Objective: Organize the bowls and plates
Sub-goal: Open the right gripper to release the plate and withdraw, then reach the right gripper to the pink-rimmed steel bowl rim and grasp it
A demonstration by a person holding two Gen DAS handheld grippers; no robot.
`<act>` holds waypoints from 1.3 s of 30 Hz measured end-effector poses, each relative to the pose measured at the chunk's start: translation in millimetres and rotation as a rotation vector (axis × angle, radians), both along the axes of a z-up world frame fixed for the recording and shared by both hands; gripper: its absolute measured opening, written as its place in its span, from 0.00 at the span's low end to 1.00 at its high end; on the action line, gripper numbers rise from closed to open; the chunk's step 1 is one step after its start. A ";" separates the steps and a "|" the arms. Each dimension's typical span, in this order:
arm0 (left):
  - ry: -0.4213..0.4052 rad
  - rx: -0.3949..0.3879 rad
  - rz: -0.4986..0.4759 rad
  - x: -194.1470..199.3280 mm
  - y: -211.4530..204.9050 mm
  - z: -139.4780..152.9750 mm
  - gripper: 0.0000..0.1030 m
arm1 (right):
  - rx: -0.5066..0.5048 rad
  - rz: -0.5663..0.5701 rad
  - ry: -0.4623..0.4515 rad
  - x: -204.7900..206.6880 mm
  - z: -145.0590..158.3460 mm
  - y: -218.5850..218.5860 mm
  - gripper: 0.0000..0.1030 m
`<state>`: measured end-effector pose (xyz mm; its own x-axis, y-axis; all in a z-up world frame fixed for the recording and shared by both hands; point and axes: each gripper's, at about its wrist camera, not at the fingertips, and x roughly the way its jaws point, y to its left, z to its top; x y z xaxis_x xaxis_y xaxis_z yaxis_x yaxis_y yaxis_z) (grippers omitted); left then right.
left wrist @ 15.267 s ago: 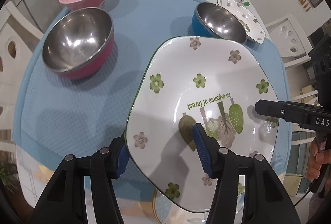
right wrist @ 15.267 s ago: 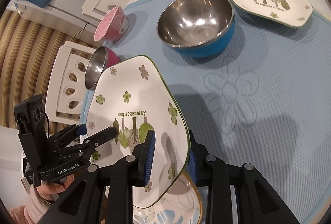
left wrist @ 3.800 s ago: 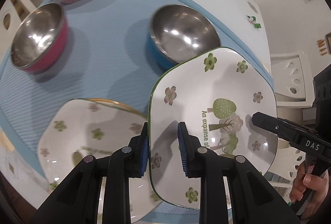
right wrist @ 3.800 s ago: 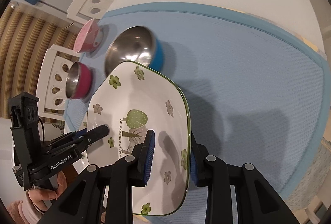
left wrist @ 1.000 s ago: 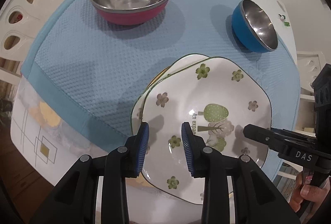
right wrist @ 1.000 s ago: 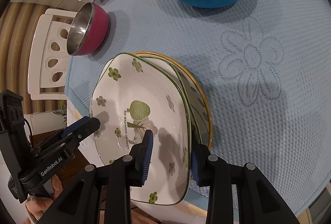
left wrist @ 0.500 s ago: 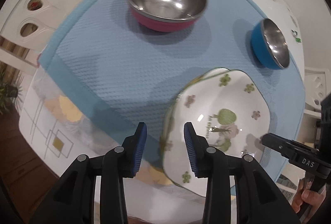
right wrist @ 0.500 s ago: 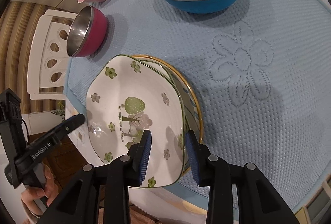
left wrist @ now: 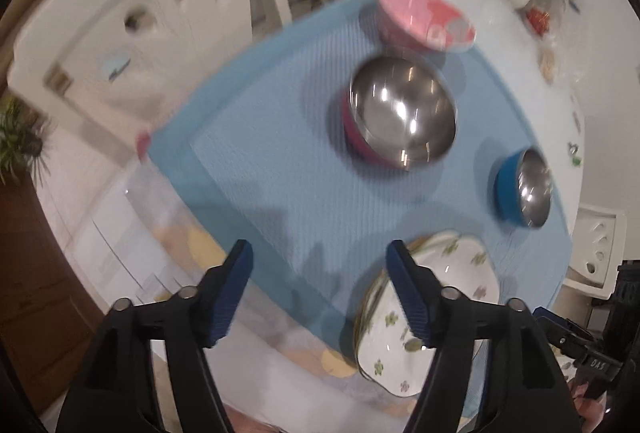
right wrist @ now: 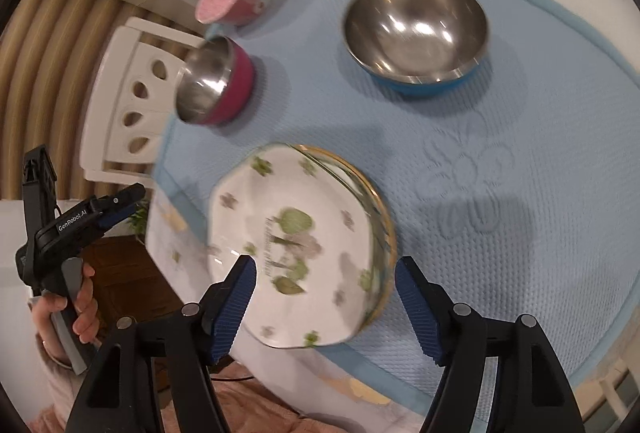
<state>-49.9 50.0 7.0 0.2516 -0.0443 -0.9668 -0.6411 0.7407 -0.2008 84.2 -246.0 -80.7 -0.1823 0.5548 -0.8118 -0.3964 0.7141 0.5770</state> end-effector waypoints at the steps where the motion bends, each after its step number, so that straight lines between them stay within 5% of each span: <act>1: -0.007 0.013 -0.007 3.3 7.4 5.6 0.74 | 0.028 -0.005 -0.003 2.4 10.0 5.9 0.68; 10: -0.047 0.026 -0.129 63.6 73.3 10.0 0.76 | 0.159 -0.149 -0.006 27.5 47.3 81.0 0.72; 25: 0.045 -0.043 -0.302 114.7 61.7 -74.6 0.76 | 0.040 -0.248 0.085 58.8 -44.3 164.9 0.72; 31: 0.049 -0.034 -0.325 119.8 65.2 -82.0 0.76 | 0.013 -0.250 0.117 63.9 -69.8 176.2 0.72; 39: 0.048 -0.041 -0.332 127.8 66.1 -90.3 0.68 | -0.026 -0.250 0.103 68.0 -77.8 177.0 0.60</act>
<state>77.9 116.1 -83.3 0.1711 -0.1556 -0.9729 -0.3760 0.9024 -0.2104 152.2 -69.0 -158.6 -0.1251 0.5722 -0.8105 -0.1461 0.7974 0.5855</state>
